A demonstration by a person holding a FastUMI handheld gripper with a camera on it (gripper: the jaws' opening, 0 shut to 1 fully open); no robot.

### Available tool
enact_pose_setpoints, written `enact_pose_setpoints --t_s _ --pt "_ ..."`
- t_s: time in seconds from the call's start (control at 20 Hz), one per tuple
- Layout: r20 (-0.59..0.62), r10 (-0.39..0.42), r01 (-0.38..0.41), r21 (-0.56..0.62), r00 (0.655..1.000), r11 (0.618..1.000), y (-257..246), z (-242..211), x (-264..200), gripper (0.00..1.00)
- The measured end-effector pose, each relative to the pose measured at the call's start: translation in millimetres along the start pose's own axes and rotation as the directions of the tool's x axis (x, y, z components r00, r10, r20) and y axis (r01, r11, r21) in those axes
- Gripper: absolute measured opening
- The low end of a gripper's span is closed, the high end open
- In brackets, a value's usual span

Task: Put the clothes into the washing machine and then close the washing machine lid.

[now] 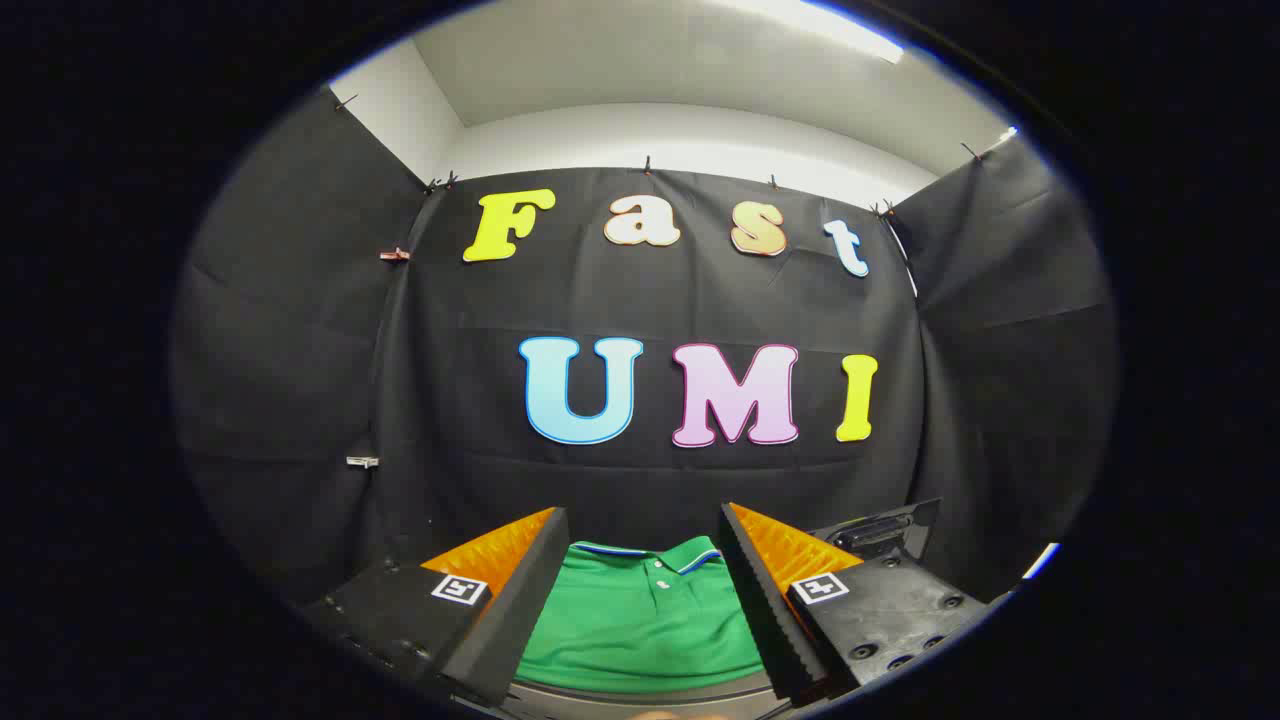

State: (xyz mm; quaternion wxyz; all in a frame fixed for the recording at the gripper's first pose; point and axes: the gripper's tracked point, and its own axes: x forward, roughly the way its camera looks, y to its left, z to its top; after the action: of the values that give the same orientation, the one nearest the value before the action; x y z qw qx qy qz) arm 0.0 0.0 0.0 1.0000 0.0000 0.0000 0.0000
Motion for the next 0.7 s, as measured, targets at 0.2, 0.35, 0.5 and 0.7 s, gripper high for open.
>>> enact_pose_setpoints --t_s 0.2,0.35,0.5,0.7 --pt "-0.007 0.026 -0.026 0.000 1.000 1.000 3.1 -2.4 5.4 0.94" --pt "0.000 0.040 -0.040 -0.008 0.999 0.999 5.0 0.5 1.9 0.94" --pt "0.013 0.037 -0.037 0.016 0.999 0.999 4.2 5.1 3.7 0.94" --pt "0.010 0.033 -0.033 0.008 0.999 0.999 4.0 5.7 3.5 0.95"
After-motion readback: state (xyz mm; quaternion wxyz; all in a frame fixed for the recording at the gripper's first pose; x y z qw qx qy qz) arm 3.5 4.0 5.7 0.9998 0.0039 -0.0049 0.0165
